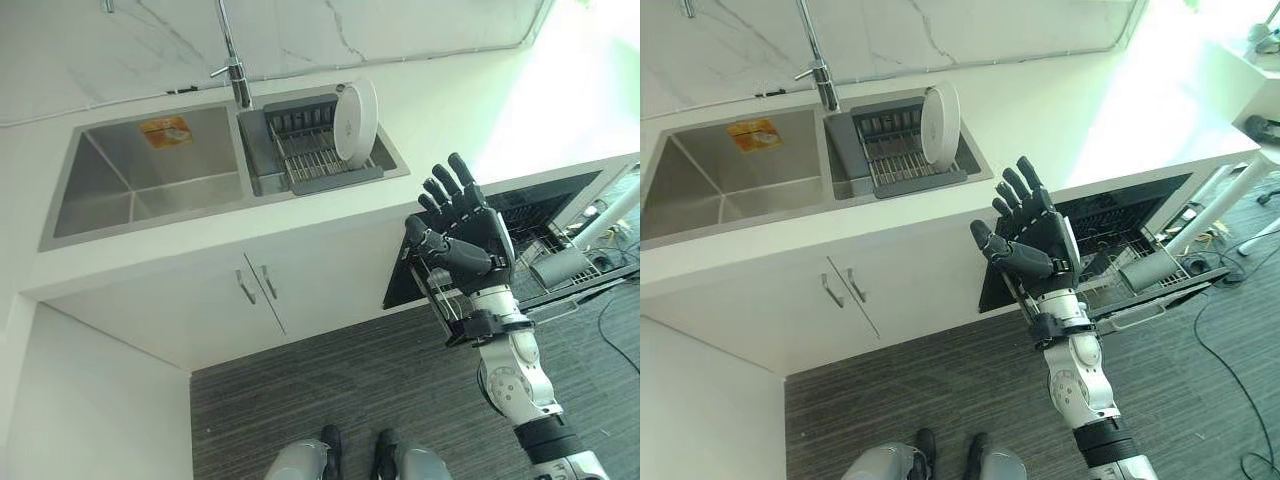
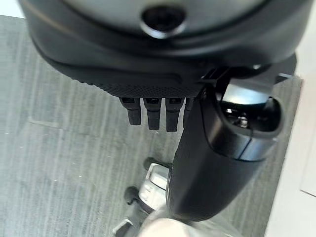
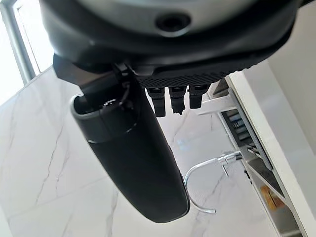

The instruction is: Place the dishes in the dishwasher.

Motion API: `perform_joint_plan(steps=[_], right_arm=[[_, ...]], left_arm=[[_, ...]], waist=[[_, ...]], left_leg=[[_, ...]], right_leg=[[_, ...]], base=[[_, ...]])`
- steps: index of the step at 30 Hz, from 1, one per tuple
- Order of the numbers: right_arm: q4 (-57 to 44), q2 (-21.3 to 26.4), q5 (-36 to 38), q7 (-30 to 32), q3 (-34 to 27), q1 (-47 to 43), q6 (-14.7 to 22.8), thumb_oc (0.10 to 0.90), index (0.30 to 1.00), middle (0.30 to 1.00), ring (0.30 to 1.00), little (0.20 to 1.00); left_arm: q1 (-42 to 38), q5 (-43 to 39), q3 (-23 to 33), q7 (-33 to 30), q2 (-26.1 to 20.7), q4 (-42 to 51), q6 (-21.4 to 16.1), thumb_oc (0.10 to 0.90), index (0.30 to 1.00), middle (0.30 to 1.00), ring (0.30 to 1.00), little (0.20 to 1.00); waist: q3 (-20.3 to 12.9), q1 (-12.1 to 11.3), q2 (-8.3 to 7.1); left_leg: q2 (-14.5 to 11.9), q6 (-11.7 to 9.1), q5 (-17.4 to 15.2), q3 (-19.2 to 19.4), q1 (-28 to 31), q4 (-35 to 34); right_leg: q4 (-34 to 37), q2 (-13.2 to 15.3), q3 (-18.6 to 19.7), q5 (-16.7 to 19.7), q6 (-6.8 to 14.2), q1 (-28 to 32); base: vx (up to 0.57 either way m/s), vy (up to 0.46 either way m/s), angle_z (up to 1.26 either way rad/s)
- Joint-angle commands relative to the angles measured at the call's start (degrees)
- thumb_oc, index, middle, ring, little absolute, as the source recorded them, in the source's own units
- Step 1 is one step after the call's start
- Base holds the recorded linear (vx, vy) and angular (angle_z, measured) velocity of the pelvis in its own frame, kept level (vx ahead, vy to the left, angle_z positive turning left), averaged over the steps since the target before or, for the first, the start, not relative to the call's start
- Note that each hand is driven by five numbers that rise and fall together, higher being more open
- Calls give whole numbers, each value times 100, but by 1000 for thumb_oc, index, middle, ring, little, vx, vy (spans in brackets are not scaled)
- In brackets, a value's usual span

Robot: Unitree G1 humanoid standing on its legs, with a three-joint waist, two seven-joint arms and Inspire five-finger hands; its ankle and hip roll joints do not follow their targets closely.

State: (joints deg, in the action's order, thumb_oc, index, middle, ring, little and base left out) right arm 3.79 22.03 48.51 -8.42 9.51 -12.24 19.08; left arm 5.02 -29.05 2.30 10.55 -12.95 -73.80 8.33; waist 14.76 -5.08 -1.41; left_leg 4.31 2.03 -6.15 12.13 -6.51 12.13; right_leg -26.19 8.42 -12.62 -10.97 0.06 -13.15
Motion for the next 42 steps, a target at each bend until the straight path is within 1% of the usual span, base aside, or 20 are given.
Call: perform_joint_plan(steps=[1, 3, 5, 6, 7, 9, 10, 12, 17, 18, 19, 20, 22, 23, 24, 26, 29, 31, 34, 42], right_arm=[[-633, 165, 32, -244, -477, -649, 353, 800, 900, 900, 900, 900], [-635, 138, 0, -277, -489, -646, 335, 800, 900, 900, 900, 900], [-657, 74, -85, -305, -488, -637, 306, 800, 900, 900, 900, 900], [-714, -12, -230, -279, -445, -657, 242, 800, 900, 900, 900, 900], [-743, -71, -318, -181, -343, -700, 202, 800, 900, 900, 900, 900], [-728, -97, -350, 18, -171, -764, 226, 800, 900, 900, 900, 900], [-715, -117, -346, 53, -136, -775, 240, 800, 900, 900, 900, 900], [-685, -127, -274, 30, -117, -787, 240, 800, 900, 900, 900, 900], [-630, -281, -115, -80, -80, -716, 387, 800, 900, 900, 900, 900], [-627, -322, -100, -73, -89, -711, 419, 800, 900, 900, 900, 900], [-620, -360, -121, -66, -83, -717, 460, 800, 900, 900, 900, 900], [-637, -380, -134, -60, -72, -736, 458, 800, 900, 900, 900, 900], [-635, -456, -174, -69, 29, -843, 402, 800, 900, 900, 900, 900], [-621, -468, -212, -75, 56, -878, 403, 800, 900, 900, 900, 900], [-581, -454, -249, -64, 123, -962, 480, 800, 900, 900, 900, 900], [-560, -418, -120, -59, 131, -1088, 485, 800, 900, 900, 900, 900], [-599, -402, -31, 15, 117, -1118, 537, 800, 900, 900, 900, 900], [-674, -414, -166, 185, 77, -1106, 653, 800, 900, 900, 900, 900], [-738, -353, -130, 282, -14, -1079, 688, 800, 900, 900, 900, 900], [-982, -120, -127, 355, -254, -1072, 707, 800, 900, 900, 900, 900]], left_arm=[[71, 23, -158, 137, 210, -122, -30, 800, 900, 900, 900, 900], [93, -26, -149, 163, 218, -119, -24, 800, 900, 900, 900, 900], [123, -33, -148, 190, 228, -101, 15, 800, 900, 900, 900, 900], [165, 67, -143, 123, 267, -81, 9, 800, 900, 900, 900, 900], [211, 99, -157, 85, 270, -95, 13, 800, 900, 900, 900, 900], [291, 135, -150, 175, 268, -183, -8, 800, 900, 900, 900, 900], [304, 140, -144, 207, 269, -205, -3, 800, 900, 900, 900, 900], [295, 117, -56, 238, 245, -225, 103, 800, 900, 900, 900, 900], [250, 148, 54, 249, 160, -192, 82, 800, 900, 900, 900, 900], [238, 220, 53, 247, 132, -185, 82, 800, 900, 900, 900, 900], [234, 294, 47, 236, 101, -183, 68, 800, 900, 900, 900, 900], [223, 306, 16, 213, 65, -182, 52, 800, 900, 900, 900, 900], [153, 85, -27, 181, -12, -161, 61, 800, 900, 900, 900, 900], [130, 59, -19, 211, -37, -144, 106, 800, 900, 900, 900, 900], [91, 35, -2, 285, -76, -128, 160, 800, 900, 900, 900, 900], [89, -67, 7, 314, -84, -146, 123, 800, 900, 900, 900, 900], [87, -248, -41, 246, -52, -138, 133, 800, 900, 900, 900, 900], [118, -151, -66, 161, -7, -117, 53, 800, 900, 900, 900, 900], [168, 51, -125, 18, 77, -114, -72, 800, 900, 900, 900, 900], [233, 297, -215, -3, 143, -132, -225, 800, 900, 900, 900, 900]], waist=[[130, -198, -197], [171, -201, -168], [191, -209, -104], [185, -249, 41], [168, -300, 229], [172, -417, 398], [175, -452, 426], [91, -503, 377], [-69, -644, 333], [-104, -643, 335], [-119, -610, 376], [-100, -570, 435], [-53, -497, 566], [-45, -493, 591], [-17, -482, 620], [55, -428, 522], [-27, -501, 378], [-101, -576, 275], [-159, -608, 223], [-294, -661, 211]], left_leg=[[-128, -214, -147, -993, -119, 1164], [-139, -235, -104, -988, -226, 1322], [-140, -253, -46, -1022, -182, 1048], [-130, -249, -96, -1120, -195, 506], [-213, -323, -75, -1286, -611, 506], [-318, -490, 385, -1350, -1184, 506], [-334, -504, 505, -1303, -1309, 506], [-324, -381, 364, -1092, -1302, 506], [-189, -69, 17, -1206, -1038, 506], [-133, 6, -53, -1258, -982, 506], [-73, 102, -140, -1371, -902, 506], [-27, 184, -210, -1492, -824, 506], [-26, 242, -331, -1628, -660, 506], [-43, 231, -347, -1642, -630, 506], [-120, 179, -403, -1676, -533, 506], [-161, 133, -557, -1687, -404, 506], [-290, 47, -584, -1547, -428, 506], [-433, -38, -603, -1498, -436, 506], [-493, -122, -606, -1472, -427, 506], [-712, -357, -501, -1380, -503, 506]], right_leg=[[900, -159, -38, -121, 268, 934], [900, -189, -35, -126, 243, 972], [900, -240, -35, -165, 251, 1029], [900, -362, -40, -240, 289, 1120], [900, -563, 7, -323, 293, 1201], [900, -796, 137, -495, 247, 1441], [900, -819, 147, -547, 236, 1535], [900, -675, 70, -608, 327, 1611], [900, -535, -130, -703, 444, 2008], [900, -537, -182, -512, 500, 2097], [900, -558, -228, -125, 579, 2162], [595, -531, -248, 111, 640, 2031], [180, -268, -311, 188, 661, 1409], [275, -222, -346, 166, 645, 1349], [834, -65, -426, 374, 670, 1183], [900, 262, -246, 542, 780, 662], [900, 444, -323, 363, 905, 601], [900, 481, -422, 243, 975, 621], [900, 480, -480, 135, 968, 682], [900, 428, -673, -111, 865, 913]], base=[[84, -80, -1], [85, -17, -20], [145, 66, -16], [248, 213, 11], [365, 308, 10], [352, 278, 0], [275, 242, -26], [215, 252, -50], [167, 190, -63], [195, 216, -33], [152, 190, -8], [111, 181, -7], [33, 97, 4], [-16, -62, -5], [-31, -111, -8], [-29, -184, -19], [17, -190, -2], [50, -284, -18], [55, -133, -2], [59, -62, 17]])
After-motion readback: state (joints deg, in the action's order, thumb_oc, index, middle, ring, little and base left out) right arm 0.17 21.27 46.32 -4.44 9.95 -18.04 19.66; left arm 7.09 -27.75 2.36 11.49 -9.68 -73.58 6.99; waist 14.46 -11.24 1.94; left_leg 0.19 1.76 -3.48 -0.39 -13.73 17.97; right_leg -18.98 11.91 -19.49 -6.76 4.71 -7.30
